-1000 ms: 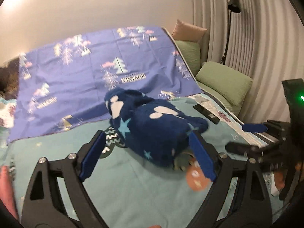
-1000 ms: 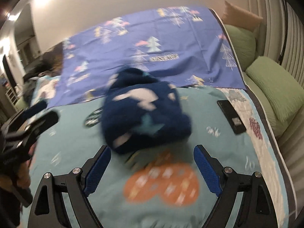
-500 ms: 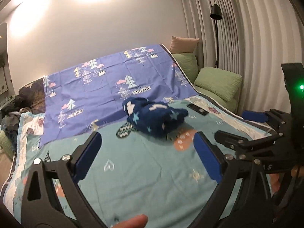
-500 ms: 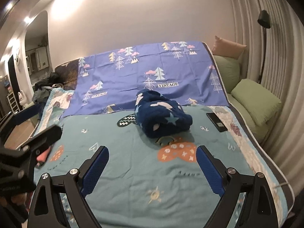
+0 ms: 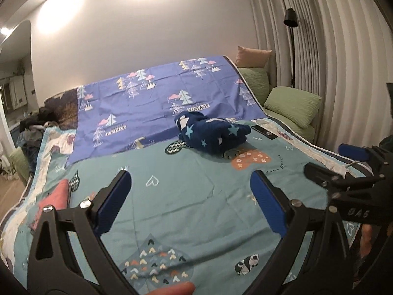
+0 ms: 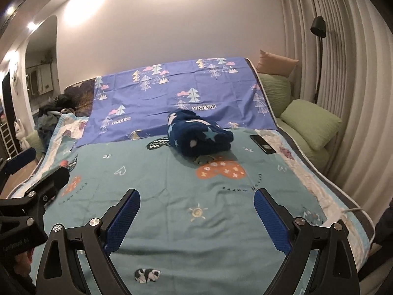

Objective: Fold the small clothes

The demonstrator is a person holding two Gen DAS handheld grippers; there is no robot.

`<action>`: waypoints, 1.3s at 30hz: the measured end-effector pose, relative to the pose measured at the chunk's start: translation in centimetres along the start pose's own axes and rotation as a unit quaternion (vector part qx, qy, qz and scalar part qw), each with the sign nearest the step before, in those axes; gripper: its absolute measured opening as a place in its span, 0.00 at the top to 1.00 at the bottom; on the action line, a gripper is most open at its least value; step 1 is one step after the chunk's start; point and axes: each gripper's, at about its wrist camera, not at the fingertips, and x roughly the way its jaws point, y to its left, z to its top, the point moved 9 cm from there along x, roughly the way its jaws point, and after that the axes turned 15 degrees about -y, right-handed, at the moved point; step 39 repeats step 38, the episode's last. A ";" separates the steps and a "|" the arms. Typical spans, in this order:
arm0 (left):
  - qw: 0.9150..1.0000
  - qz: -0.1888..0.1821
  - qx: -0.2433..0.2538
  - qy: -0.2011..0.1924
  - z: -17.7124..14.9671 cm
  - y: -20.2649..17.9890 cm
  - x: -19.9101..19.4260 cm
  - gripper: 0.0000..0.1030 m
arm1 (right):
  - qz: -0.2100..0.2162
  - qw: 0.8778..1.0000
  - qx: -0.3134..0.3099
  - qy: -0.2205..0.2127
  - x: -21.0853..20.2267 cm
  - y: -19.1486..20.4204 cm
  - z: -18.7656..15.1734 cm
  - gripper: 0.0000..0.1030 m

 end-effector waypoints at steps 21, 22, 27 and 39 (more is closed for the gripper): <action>1.000 0.029 -0.009 0.003 -1.3 1.2 -0.7 0.06 | 0.006 1.000 -0.003 -0.010 -1.4 0.9 -0.2 0.07; 1.000 0.029 -0.010 0.002 -1.3 1.3 -0.7 0.06 | 0.006 1.000 -0.003 -0.010 -1.4 1.0 -0.2 0.07; 1.000 0.026 -0.009 -0.001 -1.2 1.4 -0.9 0.06 | 0.007 1.000 -0.009 -0.011 -1.5 1.1 -0.2 0.07; 1.000 0.024 -0.009 0.004 -1.5 1.6 -0.9 0.06 | 0.009 1.000 -0.014 -0.008 -1.4 1.4 -0.2 0.07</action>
